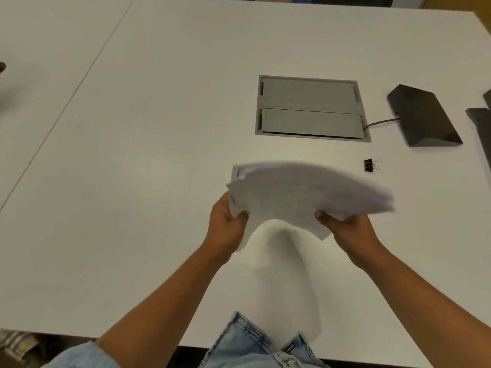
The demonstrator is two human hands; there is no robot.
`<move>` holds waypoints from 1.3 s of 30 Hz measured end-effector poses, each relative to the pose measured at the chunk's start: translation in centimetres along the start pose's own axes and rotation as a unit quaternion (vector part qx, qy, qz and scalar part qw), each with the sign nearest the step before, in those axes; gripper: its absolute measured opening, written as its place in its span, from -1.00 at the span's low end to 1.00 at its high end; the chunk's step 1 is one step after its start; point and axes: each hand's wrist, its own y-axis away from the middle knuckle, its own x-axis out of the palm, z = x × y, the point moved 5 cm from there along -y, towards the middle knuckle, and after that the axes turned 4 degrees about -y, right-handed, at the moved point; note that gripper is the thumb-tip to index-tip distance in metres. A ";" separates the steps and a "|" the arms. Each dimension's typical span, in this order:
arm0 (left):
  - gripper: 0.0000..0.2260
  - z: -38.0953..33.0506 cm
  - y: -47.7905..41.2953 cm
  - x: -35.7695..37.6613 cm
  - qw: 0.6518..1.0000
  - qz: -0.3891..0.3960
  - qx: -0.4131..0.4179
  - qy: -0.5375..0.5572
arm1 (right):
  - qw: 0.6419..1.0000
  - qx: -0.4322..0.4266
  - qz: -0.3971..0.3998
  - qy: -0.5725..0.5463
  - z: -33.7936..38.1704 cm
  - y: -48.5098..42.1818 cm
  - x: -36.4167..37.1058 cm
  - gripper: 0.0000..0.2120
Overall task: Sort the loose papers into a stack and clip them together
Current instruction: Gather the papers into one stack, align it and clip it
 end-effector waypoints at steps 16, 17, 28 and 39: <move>-0.56 -6.0 1.5 0.3 0.989 -0.003 0.139 0.048 | 0.996 -0.072 0.043 -0.005 2.7 1.1 1.1 -0.66; -0.49 -6.3 1.6 0.4 0.988 -0.003 0.142 0.057 | 0.996 -0.081 0.041 -0.015 3.3 1.3 1.2 -0.69; -0.67 -6.4 1.4 0.6 0.987 -0.006 0.131 0.097 | 0.992 -0.090 0.015 -0.092 6.0 1.2 0.7 -0.59; -0.72 -5.2 0.9 0.2 0.992 -0.011 0.121 -0.016 | 0.992 -0.081 0.020 -0.091 3.0 0.9 -0.6 -0.57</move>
